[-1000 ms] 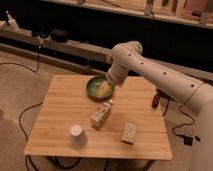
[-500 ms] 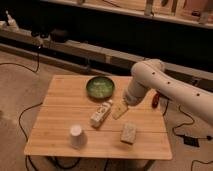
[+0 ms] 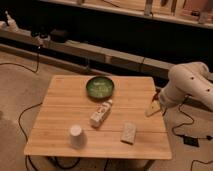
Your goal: Move the arm in a circular motion
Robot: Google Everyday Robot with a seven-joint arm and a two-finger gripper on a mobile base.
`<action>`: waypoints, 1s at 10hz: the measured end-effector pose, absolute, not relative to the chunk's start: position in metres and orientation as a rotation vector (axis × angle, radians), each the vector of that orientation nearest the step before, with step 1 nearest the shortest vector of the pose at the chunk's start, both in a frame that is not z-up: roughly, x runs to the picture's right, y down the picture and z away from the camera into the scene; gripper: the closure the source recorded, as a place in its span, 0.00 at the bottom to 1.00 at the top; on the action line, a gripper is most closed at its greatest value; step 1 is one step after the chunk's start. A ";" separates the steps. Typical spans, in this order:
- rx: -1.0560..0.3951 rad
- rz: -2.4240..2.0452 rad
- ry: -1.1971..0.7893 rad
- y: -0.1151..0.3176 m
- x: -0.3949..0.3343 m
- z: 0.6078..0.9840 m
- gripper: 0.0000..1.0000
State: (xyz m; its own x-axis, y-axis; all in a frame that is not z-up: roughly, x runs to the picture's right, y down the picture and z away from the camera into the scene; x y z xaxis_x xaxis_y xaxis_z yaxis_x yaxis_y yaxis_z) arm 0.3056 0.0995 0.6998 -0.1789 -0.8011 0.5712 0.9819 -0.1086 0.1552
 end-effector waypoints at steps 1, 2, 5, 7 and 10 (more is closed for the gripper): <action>-0.429 -1.613 -0.545 0.080 0.321 0.713 0.20; -0.449 -1.573 -0.510 0.063 0.331 0.727 0.20; -0.519 -1.515 -0.435 0.014 0.336 0.774 0.20; -0.562 -1.542 -0.396 -0.016 0.309 0.803 0.20; -0.509 -1.659 -0.423 -0.044 0.225 0.822 0.20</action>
State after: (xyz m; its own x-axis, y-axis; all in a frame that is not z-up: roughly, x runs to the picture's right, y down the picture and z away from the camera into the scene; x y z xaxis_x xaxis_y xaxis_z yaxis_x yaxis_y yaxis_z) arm 0.2252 -0.0439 0.8219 -0.1154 -0.8256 0.5523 0.9892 -0.1459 -0.0114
